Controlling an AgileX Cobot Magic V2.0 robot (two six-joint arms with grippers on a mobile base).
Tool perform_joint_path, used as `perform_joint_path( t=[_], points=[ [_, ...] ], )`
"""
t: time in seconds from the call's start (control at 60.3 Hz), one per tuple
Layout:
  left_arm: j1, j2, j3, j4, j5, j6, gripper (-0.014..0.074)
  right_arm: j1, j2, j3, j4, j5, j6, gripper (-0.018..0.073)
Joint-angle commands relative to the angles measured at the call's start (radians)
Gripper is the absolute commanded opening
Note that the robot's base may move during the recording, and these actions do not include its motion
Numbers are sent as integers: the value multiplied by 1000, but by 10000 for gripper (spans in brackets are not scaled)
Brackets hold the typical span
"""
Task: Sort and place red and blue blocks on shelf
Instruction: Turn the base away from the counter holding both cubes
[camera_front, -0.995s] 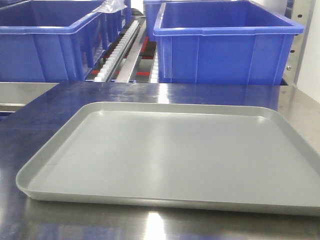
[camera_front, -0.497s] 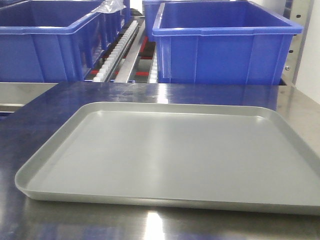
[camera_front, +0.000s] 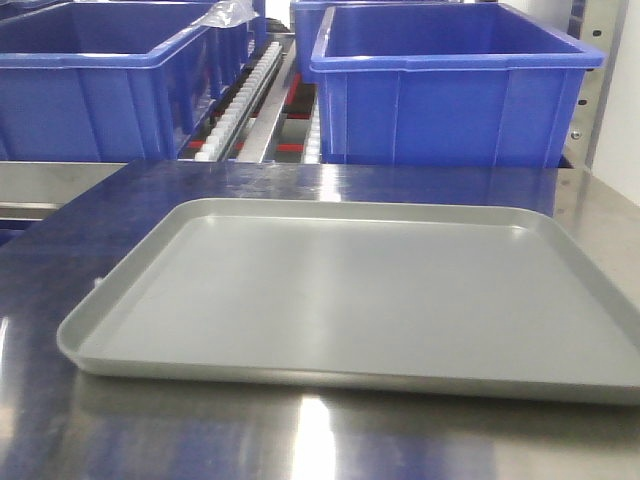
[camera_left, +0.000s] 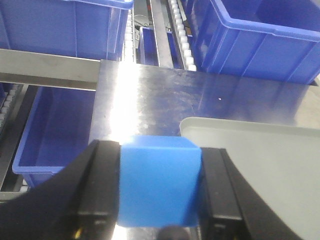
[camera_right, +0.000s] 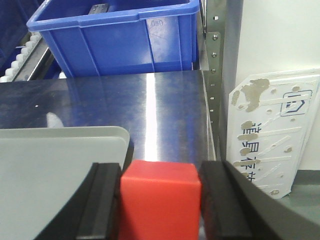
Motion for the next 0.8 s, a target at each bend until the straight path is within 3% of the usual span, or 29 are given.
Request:
perform_joint_path(
  t=[0.0, 0.779],
  points=[
    [1, 1, -29, 1, -93, 3, 122, -8, 3, -28, -12, -90, -1, 51],
    [1, 1, -29, 1, -93, 3, 122, -8, 3, -28, -12, -90, -1, 51]
  ],
)
